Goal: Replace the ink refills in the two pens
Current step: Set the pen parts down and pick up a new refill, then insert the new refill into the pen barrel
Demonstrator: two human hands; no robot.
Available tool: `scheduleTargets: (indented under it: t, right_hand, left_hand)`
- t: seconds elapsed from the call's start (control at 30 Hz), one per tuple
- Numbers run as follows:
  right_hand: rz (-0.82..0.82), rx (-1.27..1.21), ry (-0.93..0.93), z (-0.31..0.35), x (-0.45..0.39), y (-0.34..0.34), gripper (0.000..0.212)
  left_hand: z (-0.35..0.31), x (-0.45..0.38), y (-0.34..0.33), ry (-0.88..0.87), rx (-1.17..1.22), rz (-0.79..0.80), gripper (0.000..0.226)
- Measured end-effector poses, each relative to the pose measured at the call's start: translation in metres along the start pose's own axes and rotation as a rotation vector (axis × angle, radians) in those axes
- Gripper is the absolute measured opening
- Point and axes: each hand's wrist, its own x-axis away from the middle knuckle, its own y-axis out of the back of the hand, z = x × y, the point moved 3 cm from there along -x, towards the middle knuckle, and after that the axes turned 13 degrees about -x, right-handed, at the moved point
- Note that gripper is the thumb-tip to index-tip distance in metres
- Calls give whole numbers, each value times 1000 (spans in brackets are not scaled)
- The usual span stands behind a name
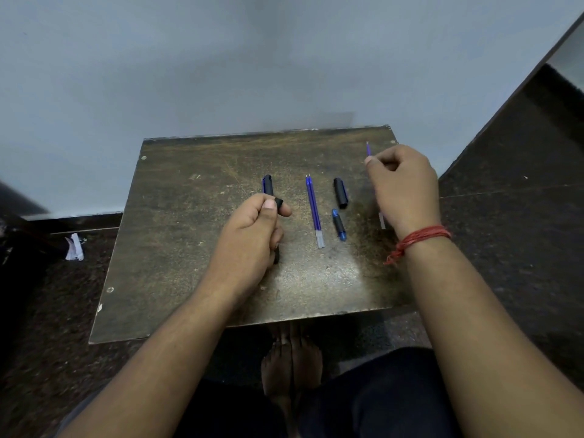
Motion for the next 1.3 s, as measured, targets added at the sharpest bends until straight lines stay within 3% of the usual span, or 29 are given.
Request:
scheduleTargets:
  t: [0.3,0.87,1.03,1.13,1.3]
  right_hand:
    - [113,563,96,-2,5,-14,16]
    - [131,537,48,-5,4,-13,18]
    - [32,468,252,24,17,-16,13]
    - [135,547,340,37,34,-35,13]
    - [291,662,306,33,42,-53,14]
  left_hand:
    - [-1,2,1,16,-5,-20,35]
    - [0,0,0,-7,-3,-13,35]
    - [-1,0,2,-23,0,-15,32]
    - [-1,-1,3,-28,6,-19,32]
    - [-2,-2,3,-37,24,-29,32]
